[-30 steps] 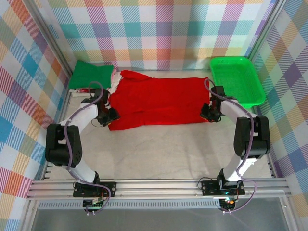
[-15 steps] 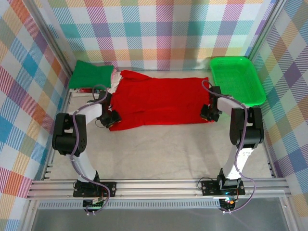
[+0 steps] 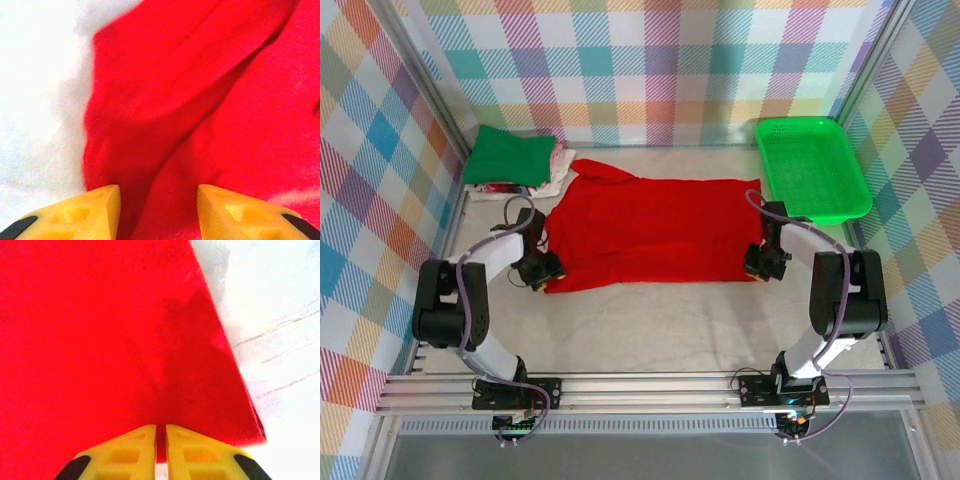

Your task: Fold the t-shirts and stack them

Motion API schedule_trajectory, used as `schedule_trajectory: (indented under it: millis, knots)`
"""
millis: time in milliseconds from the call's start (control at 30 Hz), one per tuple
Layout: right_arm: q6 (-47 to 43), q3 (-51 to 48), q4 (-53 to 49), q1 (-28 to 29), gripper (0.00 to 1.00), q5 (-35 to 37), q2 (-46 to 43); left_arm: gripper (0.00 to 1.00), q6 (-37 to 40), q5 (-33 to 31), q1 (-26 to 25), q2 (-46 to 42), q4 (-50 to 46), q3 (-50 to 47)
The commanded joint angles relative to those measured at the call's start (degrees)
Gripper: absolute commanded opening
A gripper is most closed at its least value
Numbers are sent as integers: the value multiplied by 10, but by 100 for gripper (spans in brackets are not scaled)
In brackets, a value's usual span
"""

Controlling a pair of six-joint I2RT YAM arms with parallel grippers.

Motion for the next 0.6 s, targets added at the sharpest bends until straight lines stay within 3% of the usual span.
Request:
schedule_trajectory:
  millis: [0, 267, 567]
  knots:
    - [5, 22, -18, 4, 14, -48, -25, 45, -10, -18, 7, -33, -29, 19]
    - [11, 75, 49, 51, 17, -64, -50, 46, -20, 10, -15, 13, 10, 150]
    - [9, 89, 101, 72, 18, -72, 9, 45, -30, 24, -45, 117, 52, 199]
